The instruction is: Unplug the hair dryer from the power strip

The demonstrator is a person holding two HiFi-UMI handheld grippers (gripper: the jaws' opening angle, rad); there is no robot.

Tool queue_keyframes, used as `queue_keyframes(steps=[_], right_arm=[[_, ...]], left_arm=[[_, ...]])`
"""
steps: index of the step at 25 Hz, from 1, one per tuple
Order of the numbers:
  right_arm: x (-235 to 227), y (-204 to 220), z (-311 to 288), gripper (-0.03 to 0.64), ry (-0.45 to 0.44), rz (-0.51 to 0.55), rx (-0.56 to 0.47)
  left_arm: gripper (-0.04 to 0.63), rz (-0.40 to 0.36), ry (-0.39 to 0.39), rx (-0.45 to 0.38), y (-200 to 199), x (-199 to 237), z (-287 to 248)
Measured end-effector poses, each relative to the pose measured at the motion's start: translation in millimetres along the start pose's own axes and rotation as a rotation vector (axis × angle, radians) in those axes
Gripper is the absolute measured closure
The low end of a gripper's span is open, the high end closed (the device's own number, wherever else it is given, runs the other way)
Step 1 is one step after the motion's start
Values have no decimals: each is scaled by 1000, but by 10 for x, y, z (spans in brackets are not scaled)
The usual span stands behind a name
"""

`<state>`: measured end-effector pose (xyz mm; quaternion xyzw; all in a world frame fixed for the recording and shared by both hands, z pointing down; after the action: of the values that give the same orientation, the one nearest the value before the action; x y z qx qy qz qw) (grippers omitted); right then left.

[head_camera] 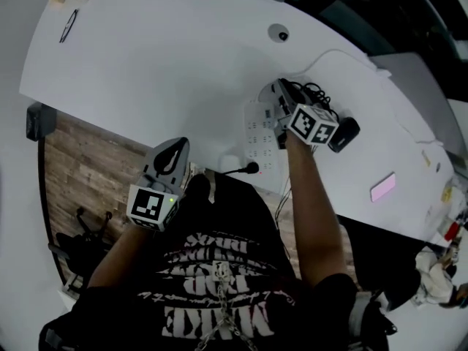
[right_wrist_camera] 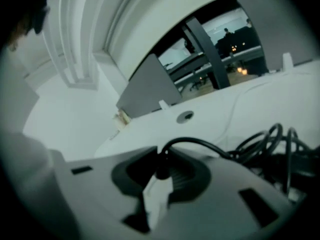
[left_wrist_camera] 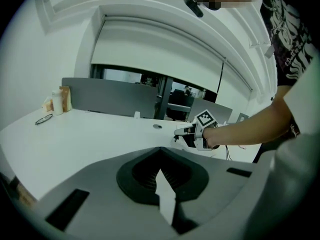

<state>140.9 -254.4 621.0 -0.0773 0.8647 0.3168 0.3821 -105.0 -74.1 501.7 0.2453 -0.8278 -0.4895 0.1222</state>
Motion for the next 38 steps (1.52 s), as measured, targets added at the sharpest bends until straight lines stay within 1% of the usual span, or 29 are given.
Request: queue_keyframes(steps=[2, 3, 5, 6, 8, 11, 13, 16, 18, 19, 21, 25, 28, 32, 34, 36, 38], right_arm=[[111, -6, 236, 537, -170, -58, -15], [159, 9, 362, 537, -249, -71, -12], [197, 98, 567, 538, -366, -92, 1], [190, 167, 642, 540, -405, -100, 12], [161, 327, 735, 541, -446, -88, 56], [186, 547, 716, 541, -486, -23, 122], [216, 599, 678, 541, -505, 12, 125], [201, 634, 635, 541, -505, 60, 143], [188, 650, 580, 541, -506, 90, 178], [187, 647, 560, 541, -509, 99, 185], [188, 612, 541, 541, -511, 117, 179], [206, 591, 532, 541, -503, 192, 185], [242, 632, 568, 535, -493, 343, 193], [402, 746, 580, 529, -482, 611, 192], [479, 819, 591, 529, -463, 741, 176], [501, 873, 616, 529, -446, 823, 143], [505, 914, 632, 529, -434, 869, 116]], left_arm=[[574, -13, 54, -8, 9, -155, -170], [574, -16, 86, -7, 14, -244, -272], [574, -33, 154, 0, 15, -398, -496], [574, -49, 187, 2, 14, -472, -614], [574, -73, 253, 15, 52, -645, -853], [574, -93, 335, 61, 201, -862, -1186], [574, -97, 380, 100, 302, -959, -1365], [574, -57, 441, 158, 426, -1075, -1533], [574, -40, 462, 173, 441, -1115, -1597], [574, -46, 473, 180, 442, -1137, -1621], [574, -66, 505, 197, 449, -1189, -1665], [574, -49, 546, 231, 438, -1246, -1720], [574, -81, 566, 255, 438, -1277, -1724], [574, -82, 582, 276, 450, -1261, -1704], [574, -84, 585, 281, 445, -1256, -1697], [574, -87, 586, 285, 444, -1264, -1693], [574, -91, 586, 292, 447, -1265, -1692]])
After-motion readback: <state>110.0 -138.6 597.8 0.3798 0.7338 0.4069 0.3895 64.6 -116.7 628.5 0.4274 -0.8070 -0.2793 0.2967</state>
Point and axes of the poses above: the fingertips, and each gripper's own axes: z backward along the fingers, x to its left, y out of its underside, the point moved 4 cm from there along z, backward along the fingers, and after that the axes turned 15 degrees about -z, right-handed, at the moved point
